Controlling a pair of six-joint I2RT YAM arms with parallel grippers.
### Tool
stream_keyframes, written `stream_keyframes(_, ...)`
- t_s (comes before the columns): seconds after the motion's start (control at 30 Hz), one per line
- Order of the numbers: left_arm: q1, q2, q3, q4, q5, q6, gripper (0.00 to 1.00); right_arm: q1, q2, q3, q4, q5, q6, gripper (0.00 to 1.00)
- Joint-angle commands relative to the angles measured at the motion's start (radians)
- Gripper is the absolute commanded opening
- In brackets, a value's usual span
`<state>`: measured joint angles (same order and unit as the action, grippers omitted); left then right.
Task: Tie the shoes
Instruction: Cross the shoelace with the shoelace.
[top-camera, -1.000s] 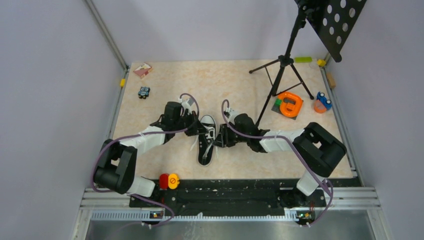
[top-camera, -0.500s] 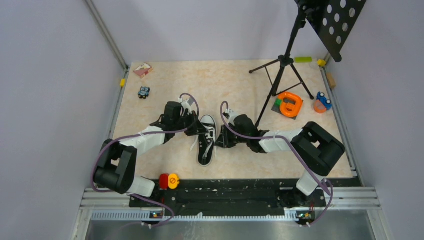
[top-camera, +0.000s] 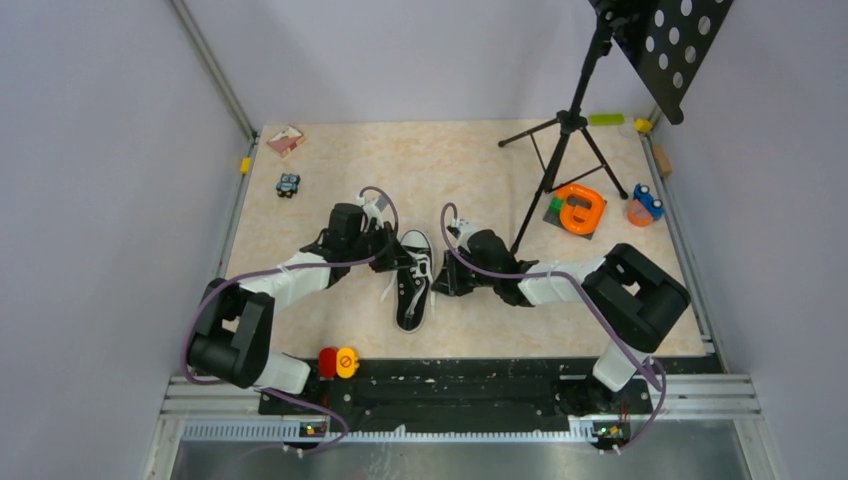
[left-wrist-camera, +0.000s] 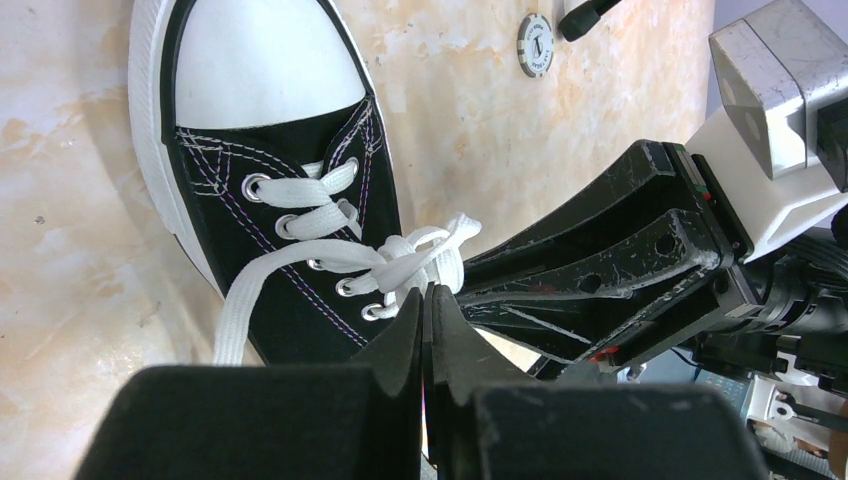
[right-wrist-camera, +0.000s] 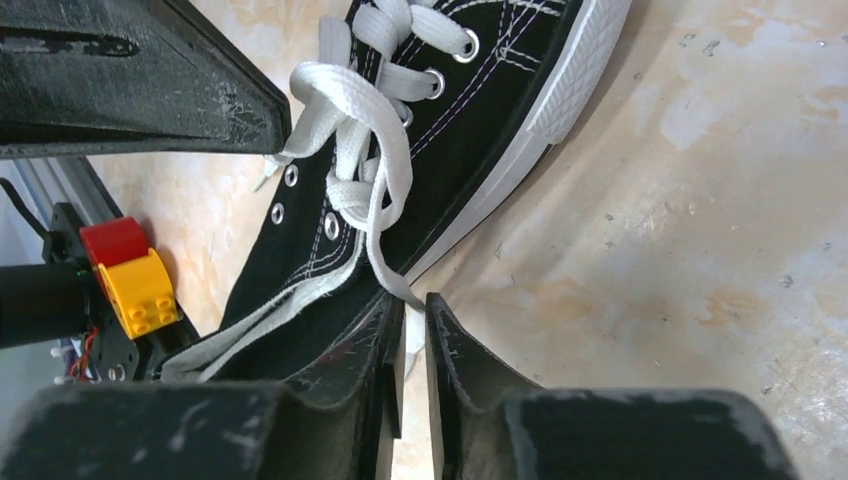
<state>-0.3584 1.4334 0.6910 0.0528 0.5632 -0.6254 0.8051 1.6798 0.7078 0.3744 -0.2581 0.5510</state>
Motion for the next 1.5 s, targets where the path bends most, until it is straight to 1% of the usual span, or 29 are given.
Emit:
stream_keyframes(0.0,0.004,-0.025,0.016,0.042,0.006,0.01,0.0,0.018,-0.018,0.04,0.044,-0.001,-0.006,0.1)
stream_keyframes(0.07,0.004,-0.024,0.015,0.043,0.006,0.01,0.0,0.019,-0.028,0.043,0.037,0.001,-0.011,0.01)
stream_keyframes(0.1,0.004,-0.023,0.016,0.044,0.007,0.009,0.0,0.021,-0.031,0.045,0.036,0.004,-0.012,0.0)
stream_keyframes(0.37,0.004,-0.025,0.016,0.046,0.012,0.006,0.0,0.035,-0.04,0.081,0.007,0.025,0.004,0.0)
stream_keyframes(0.47,0.004,-0.026,0.016,0.042,0.012,0.008,0.0,0.035,-0.038,0.104,-0.028,0.041,0.02,0.0)
stream_keyframes(1.0,0.004,-0.042,0.016,0.028,0.013,0.012,0.0,0.01,-0.039,0.151,-0.119,0.135,0.101,0.0)
stream_keyframes(1.47,0.004,-0.039,0.01,0.03,0.021,0.02,0.0,-0.013,-0.031,0.212,-0.173,0.14,0.153,0.0)
